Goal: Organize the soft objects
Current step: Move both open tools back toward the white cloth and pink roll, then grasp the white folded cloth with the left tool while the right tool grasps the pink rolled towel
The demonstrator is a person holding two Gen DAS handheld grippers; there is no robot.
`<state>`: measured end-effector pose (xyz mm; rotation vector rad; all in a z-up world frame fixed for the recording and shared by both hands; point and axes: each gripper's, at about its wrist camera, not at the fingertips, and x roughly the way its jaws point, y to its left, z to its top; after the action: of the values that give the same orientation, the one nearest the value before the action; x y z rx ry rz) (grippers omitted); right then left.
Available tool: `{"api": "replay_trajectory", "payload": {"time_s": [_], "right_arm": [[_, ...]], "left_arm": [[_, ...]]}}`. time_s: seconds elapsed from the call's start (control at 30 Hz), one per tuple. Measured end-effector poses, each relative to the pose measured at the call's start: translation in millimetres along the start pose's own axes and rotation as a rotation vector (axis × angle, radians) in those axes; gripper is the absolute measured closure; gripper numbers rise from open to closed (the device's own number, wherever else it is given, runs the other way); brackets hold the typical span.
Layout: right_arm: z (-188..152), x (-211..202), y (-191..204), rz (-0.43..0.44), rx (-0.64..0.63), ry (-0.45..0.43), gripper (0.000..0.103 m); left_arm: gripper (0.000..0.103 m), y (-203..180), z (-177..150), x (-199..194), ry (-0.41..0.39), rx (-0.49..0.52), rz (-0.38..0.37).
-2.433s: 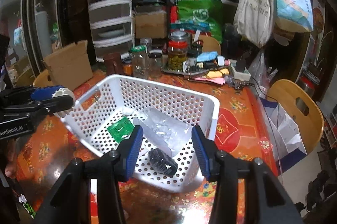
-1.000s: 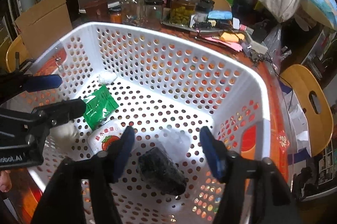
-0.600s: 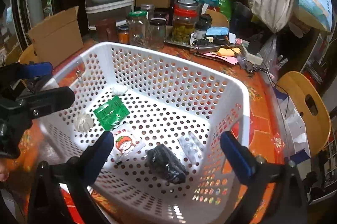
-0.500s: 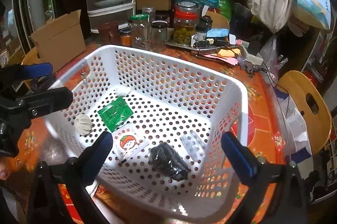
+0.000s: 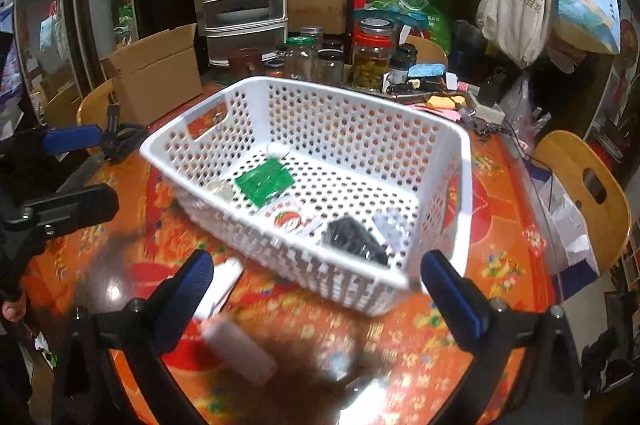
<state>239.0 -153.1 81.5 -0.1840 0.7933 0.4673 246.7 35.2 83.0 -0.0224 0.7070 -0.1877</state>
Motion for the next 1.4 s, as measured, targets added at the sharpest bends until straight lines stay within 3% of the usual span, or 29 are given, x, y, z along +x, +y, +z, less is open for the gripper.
{"api": "replay_trajectory", "payload": {"time_s": [0.23,0.6,0.7,0.93,1.27,1.4], "right_arm": [[-42,-6,3,0.043,0.036,0.001,0.0],[-88,40,30,0.148,0.001,0.078,0.002],[-90,45,40,0.146,-0.045,0.08,0.012],[-87,60,46,0.146,-0.089,0.099,0.017],[-88,73,52,0.133,-0.118,0.126,0.045],[-91,71,49,0.11,-0.124,0.125,0.061]], "left_arm": [[0.001,6,-42,-1,0.014,-0.037,-0.024],[0.001,7,-73,64,0.146,-0.078,-0.06],[0.001,10,-74,72,0.152,-0.1,-0.073],[0.001,16,-72,73,0.143,-0.12,-0.083],[0.001,21,-77,82,0.163,-0.132,-0.087],[0.001,20,-78,87,0.171,-0.129,-0.083]]}}
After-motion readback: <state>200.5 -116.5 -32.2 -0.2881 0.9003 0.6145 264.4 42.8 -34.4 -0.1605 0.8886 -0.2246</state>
